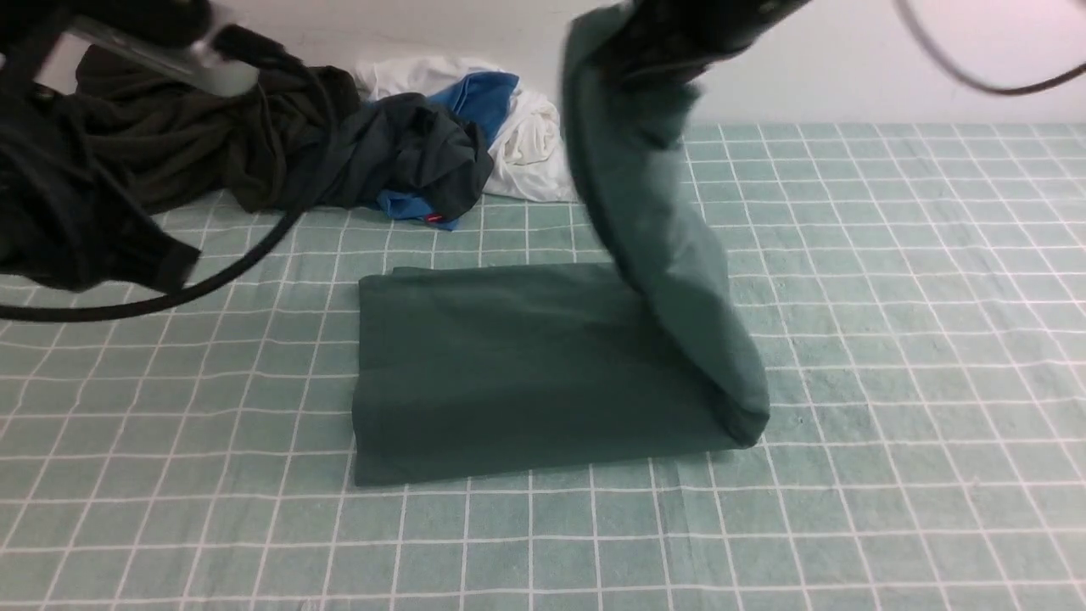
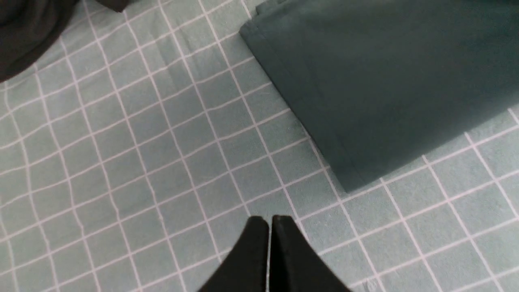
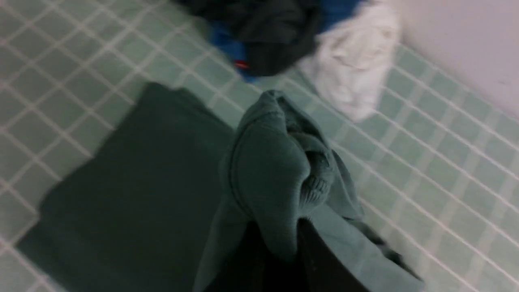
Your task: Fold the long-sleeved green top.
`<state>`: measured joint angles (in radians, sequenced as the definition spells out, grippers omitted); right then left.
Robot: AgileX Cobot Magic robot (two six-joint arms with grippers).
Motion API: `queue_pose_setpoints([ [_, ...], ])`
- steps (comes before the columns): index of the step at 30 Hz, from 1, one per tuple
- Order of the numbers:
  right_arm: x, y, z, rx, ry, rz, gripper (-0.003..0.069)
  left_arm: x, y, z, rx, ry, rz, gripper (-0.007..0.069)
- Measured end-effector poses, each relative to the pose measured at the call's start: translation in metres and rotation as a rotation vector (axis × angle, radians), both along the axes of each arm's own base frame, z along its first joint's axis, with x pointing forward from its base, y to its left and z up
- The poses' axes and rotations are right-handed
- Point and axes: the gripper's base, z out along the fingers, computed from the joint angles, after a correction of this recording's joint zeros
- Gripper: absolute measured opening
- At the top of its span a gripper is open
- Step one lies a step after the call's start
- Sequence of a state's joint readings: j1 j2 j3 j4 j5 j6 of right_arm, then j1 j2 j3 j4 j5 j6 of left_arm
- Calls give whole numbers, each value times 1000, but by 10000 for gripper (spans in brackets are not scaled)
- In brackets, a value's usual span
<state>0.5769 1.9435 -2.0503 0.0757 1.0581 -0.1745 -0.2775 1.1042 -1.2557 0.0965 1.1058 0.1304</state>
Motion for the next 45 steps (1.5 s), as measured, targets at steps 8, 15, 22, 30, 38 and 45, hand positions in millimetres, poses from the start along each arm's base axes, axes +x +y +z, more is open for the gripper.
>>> queue_pose_setpoints([
  [8,7,95,-103,108,132,108,59,-56,16,21,-15,-39,11,-3],
  [15,5,102,-100,195,170,174,346,-86,26,-5,-5,-26,28,-3],
  [22,21,68,-109,-2,203,49,454,-118,41,-54,-32,-43,137,-3],
  [30,12,102,-187,-143,299,88,456,-130,45,-85,-111,-119,202,-3],
  [38,5,96,-132,-130,227,100,458,-153,52,-107,-145,-194,202,-3],
  [45,-24,43,-26,-90,129,93,378,-183,61,-125,-198,-372,191,-3],
])
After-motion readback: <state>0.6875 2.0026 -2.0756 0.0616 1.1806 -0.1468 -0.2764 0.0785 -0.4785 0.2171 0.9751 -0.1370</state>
